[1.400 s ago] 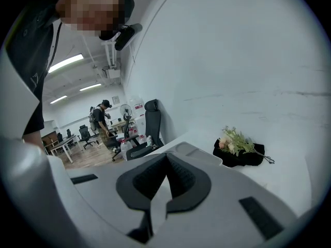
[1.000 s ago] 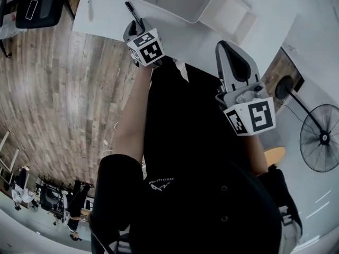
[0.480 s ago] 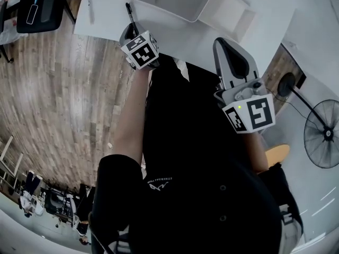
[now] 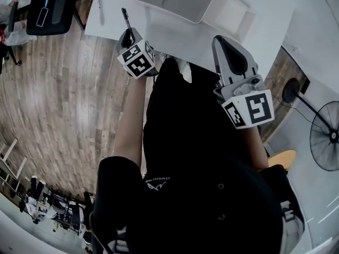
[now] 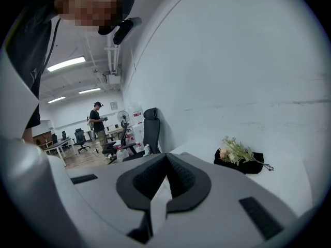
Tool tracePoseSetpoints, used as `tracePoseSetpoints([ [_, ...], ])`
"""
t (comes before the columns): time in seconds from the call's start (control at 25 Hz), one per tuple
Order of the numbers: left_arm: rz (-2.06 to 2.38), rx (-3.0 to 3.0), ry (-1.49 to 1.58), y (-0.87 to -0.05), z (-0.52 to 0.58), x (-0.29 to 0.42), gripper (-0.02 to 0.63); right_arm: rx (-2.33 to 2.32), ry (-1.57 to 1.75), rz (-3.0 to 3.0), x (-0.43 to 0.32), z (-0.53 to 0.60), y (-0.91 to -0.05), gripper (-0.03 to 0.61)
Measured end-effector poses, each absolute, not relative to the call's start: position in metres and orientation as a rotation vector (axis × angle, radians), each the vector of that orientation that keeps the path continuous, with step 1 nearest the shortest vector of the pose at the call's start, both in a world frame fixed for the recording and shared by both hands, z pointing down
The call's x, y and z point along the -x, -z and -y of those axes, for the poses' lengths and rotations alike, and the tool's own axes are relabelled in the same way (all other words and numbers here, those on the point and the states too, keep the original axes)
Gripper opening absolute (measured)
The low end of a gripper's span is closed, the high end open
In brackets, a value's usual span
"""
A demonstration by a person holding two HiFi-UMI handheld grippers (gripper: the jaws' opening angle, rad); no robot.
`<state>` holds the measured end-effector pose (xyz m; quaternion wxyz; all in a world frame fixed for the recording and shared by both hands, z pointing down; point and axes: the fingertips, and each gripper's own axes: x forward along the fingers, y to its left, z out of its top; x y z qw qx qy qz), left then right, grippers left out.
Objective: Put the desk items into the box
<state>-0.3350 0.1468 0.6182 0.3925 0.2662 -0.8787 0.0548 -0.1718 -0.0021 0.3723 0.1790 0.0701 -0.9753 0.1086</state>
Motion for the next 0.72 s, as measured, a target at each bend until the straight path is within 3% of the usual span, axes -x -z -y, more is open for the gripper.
tracePoseSetpoints([
  [0.72,2.444,-0.961,-0.057,-0.469,-0.168,0.302,0.044,-0.203,-0.248,2.886,0.149,-0.038,-0.332,0.000],
])
